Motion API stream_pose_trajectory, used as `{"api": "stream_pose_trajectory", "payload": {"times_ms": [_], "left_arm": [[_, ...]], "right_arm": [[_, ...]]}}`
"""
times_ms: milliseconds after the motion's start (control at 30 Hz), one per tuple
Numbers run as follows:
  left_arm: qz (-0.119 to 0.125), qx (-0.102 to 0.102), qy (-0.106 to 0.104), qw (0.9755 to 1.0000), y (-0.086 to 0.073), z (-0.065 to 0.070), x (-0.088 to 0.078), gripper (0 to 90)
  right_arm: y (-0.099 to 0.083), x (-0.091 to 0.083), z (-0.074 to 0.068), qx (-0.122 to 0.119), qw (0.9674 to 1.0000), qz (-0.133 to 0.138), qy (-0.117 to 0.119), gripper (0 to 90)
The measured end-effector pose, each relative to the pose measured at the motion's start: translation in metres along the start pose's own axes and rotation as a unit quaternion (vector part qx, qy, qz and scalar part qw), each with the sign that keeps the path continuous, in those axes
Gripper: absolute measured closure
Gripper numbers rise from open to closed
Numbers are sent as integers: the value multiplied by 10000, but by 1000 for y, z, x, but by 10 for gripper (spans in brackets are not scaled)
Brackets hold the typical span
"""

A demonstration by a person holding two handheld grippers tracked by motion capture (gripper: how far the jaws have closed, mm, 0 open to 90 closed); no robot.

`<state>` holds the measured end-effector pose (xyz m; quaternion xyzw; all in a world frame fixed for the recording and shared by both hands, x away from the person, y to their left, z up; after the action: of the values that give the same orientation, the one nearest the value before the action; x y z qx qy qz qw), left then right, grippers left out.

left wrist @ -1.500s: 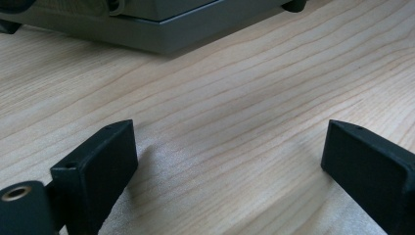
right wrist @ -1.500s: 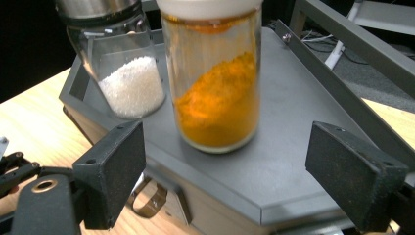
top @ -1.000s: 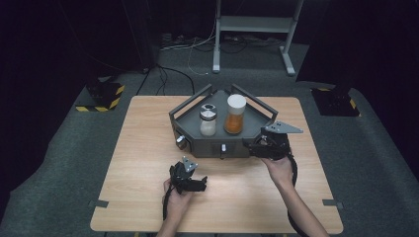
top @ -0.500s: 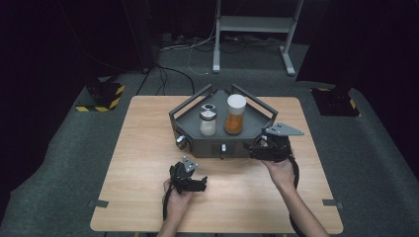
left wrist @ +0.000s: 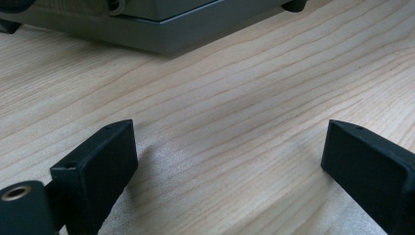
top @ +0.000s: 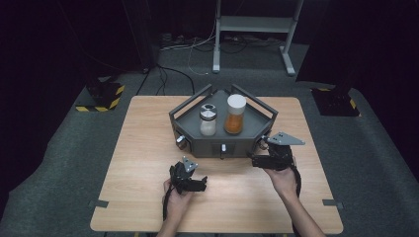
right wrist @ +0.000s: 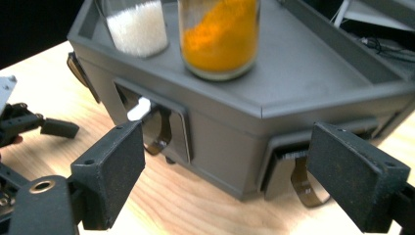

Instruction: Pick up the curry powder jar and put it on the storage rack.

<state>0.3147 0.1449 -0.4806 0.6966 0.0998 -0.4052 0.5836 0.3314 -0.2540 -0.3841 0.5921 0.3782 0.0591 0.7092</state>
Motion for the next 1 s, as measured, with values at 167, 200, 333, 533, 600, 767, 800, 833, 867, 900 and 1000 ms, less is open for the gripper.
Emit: {"api": "stream_pose_trajectory", "payload": {"times_ms": [167, 200, 333, 533, 600, 767, 800, 833, 867, 900, 1000], "left_arm": [[-1, 0, 0, 10000, 0, 0, 0, 66], [-1, 0, 0, 10000, 0, 0, 0, 66], [-1, 0, 0, 10000, 0, 0, 0, 66], [2, -1, 0, 10000, 0, 0, 0, 66], [1, -2, 0, 10000, 0, 0, 0, 66], [2, -1, 1, 10000, 0, 0, 0, 66], [1, -1, 0, 10000, 0, 0, 0, 66], [1, -2, 1, 10000, 0, 0, 0, 66], [1, -1, 0, 10000, 0, 0, 0, 66], [1, -3, 1, 10000, 0, 0, 0, 66], [1, -1, 1, 10000, 0, 0, 0, 66]], "right_arm": [[-13, -1, 3, 50, 10000, -33, -65, 135], [-17, -1, 3, 99, 9999, -23, -72, 134], [-25, -2, 5, 148, 9998, -33, -104, 134], [-38, 0, 8, 225, 9997, -63, -117, 134], [-44, 4, 8, 280, 9995, -108, -100, 134], [-55, 13, 4, 176, 9994, -266, -156, 135], [-56, 15, 3, 155, 9993, -283, -168, 135], [-58, 16, 3, 140, 9993, -303, -166, 134], [-60, 18, 2, 119, 9992, -338, -172, 134], [-62, 19, 2, 122, 9992, -350, -171, 134], [-66, 21, 2, 143, 9990, -391, -166, 134]]}}
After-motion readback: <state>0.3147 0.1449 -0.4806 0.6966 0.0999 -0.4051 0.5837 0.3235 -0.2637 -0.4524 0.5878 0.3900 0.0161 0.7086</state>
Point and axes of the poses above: each handheld gripper's, and its own axes: x roughly forward along the jaws, y roughly out of its top, z roughly to its right, the point moved 4 cm from there along x, roughly forward along the jaws, and after that the axes turned 2 degrees about -x, right-handed, at the moved point
